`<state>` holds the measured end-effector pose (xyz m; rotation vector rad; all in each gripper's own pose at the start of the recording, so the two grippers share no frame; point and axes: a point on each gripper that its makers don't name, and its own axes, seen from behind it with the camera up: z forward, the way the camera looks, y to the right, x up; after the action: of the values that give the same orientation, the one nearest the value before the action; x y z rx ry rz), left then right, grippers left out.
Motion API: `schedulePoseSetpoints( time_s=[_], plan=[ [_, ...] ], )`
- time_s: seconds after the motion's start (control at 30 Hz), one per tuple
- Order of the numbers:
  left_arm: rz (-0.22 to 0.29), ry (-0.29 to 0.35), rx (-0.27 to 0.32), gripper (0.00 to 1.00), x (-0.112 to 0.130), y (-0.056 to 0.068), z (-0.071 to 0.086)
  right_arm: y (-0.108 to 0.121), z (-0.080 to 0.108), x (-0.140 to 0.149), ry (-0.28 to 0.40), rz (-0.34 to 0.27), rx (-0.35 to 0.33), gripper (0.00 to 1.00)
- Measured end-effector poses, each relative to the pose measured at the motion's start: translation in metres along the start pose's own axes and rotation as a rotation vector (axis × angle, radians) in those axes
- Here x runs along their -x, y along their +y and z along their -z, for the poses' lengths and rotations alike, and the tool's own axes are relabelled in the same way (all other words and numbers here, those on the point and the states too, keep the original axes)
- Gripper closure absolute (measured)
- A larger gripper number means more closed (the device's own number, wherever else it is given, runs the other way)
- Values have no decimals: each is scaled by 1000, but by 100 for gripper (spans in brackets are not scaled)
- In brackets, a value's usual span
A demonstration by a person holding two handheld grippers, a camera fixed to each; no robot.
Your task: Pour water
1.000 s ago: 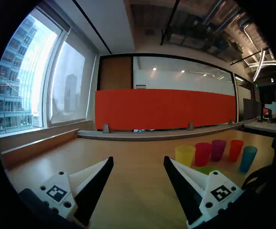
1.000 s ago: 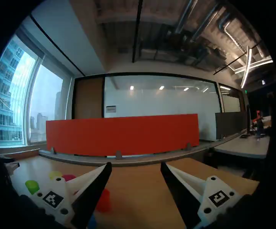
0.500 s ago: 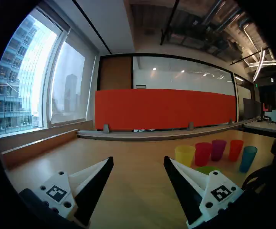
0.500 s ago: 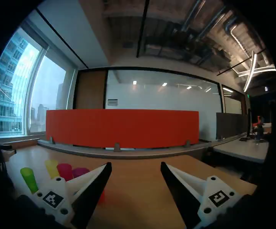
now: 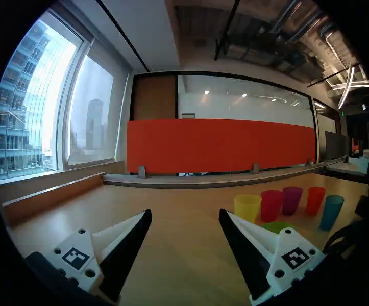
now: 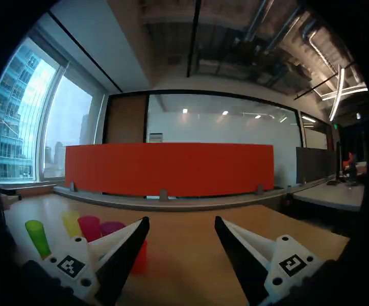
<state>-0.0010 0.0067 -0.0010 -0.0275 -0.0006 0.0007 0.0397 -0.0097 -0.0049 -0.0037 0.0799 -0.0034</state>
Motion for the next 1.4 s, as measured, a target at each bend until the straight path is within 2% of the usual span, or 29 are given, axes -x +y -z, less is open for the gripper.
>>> schedulePoseSetpoints(
  time_s=[0.3, 0.7, 1.4],
  plan=[
    [0, 0, 0, 2, 0, 1, 0, -4, -1, 22, -34, 6, -18, 1],
    [0, 0, 0, 2, 0, 0, 0, 6, -1, 40, -73, 5, 0, 1],
    [0, 0, 0, 2, 0, 0, 0, 8, 0, 39, -79, -3, 1, 1]
  ],
)
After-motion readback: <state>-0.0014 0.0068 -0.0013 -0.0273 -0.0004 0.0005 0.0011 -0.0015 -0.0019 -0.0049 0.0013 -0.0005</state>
